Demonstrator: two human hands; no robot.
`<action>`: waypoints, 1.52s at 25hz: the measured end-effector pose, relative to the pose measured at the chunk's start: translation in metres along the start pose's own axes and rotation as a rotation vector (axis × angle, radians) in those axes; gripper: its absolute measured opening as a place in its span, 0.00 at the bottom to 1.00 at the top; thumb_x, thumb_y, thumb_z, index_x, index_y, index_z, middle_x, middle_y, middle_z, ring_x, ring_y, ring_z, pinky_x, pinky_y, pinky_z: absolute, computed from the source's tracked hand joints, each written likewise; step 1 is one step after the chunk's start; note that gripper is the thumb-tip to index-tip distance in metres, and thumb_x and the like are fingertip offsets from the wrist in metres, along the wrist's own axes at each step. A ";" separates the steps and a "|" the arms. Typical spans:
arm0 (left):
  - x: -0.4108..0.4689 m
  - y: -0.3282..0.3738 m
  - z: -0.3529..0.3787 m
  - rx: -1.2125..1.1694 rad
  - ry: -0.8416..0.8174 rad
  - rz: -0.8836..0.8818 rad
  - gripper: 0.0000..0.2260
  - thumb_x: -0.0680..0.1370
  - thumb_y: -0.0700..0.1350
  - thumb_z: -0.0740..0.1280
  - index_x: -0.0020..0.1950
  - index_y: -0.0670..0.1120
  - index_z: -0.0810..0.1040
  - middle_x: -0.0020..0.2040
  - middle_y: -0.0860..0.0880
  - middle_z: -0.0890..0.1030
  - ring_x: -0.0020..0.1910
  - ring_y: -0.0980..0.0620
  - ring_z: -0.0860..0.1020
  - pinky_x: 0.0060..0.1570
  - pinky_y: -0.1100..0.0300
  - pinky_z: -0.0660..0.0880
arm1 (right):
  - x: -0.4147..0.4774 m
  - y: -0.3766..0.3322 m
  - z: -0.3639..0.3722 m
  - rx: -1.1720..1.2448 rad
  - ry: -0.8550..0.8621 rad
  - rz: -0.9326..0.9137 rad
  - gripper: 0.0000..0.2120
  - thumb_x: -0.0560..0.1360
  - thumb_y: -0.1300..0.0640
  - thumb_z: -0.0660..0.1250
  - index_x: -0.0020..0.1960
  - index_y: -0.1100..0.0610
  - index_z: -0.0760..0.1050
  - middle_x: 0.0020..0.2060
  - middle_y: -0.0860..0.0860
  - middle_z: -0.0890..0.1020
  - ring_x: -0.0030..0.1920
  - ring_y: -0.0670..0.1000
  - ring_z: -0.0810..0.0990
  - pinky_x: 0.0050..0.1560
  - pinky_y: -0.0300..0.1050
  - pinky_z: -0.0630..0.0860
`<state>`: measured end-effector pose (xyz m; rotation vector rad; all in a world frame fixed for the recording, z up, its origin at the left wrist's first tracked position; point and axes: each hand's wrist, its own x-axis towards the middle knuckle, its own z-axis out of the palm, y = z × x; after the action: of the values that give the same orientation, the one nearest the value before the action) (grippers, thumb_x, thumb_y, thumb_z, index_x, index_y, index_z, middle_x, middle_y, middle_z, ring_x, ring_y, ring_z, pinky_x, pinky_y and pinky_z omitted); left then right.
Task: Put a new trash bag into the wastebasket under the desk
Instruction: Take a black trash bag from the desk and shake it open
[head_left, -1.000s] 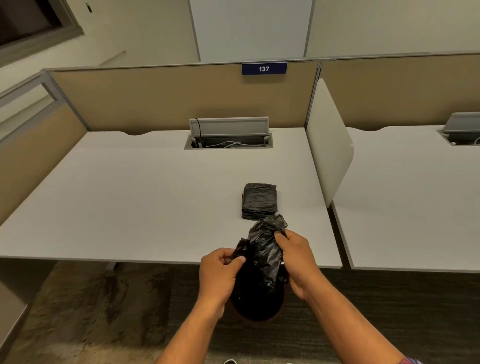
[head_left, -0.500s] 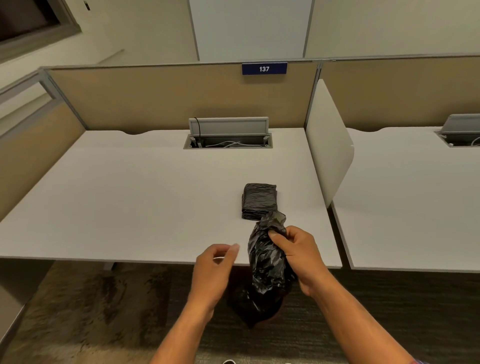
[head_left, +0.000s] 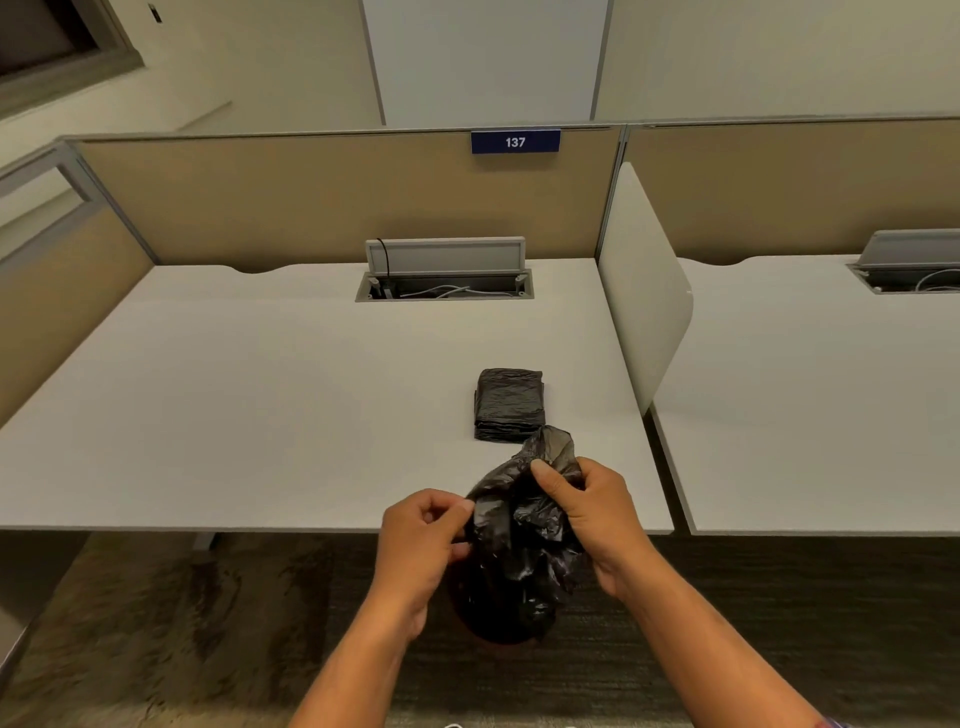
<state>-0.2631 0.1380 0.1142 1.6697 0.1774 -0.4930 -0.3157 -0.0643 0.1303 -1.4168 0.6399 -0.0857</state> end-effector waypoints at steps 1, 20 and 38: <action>0.003 0.001 -0.005 -0.045 0.041 -0.013 0.06 0.81 0.41 0.74 0.45 0.47 0.89 0.48 0.45 0.90 0.51 0.45 0.89 0.47 0.54 0.88 | 0.001 0.000 -0.004 0.015 0.006 0.003 0.23 0.70 0.43 0.80 0.50 0.62 0.83 0.45 0.58 0.90 0.49 0.59 0.90 0.56 0.61 0.85; 0.020 0.018 -0.020 0.011 0.062 0.101 0.10 0.87 0.45 0.65 0.54 0.49 0.86 0.47 0.48 0.90 0.52 0.47 0.88 0.53 0.52 0.84 | 0.006 -0.030 -0.001 -1.067 -0.124 -0.433 0.33 0.74 0.28 0.65 0.75 0.40 0.70 0.72 0.42 0.77 0.70 0.49 0.75 0.71 0.56 0.69; -0.028 0.009 0.027 -0.109 -0.121 0.037 0.16 0.78 0.61 0.75 0.62 0.56 0.83 0.54 0.53 0.91 0.54 0.55 0.90 0.55 0.51 0.86 | -0.006 -0.027 0.043 -0.341 -0.247 -0.144 0.16 0.82 0.48 0.67 0.36 0.49 0.82 0.30 0.45 0.81 0.34 0.44 0.78 0.40 0.47 0.77</action>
<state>-0.2906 0.1146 0.1312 1.5290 0.0831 -0.5461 -0.2929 -0.0285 0.1586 -1.7683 0.3576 0.0886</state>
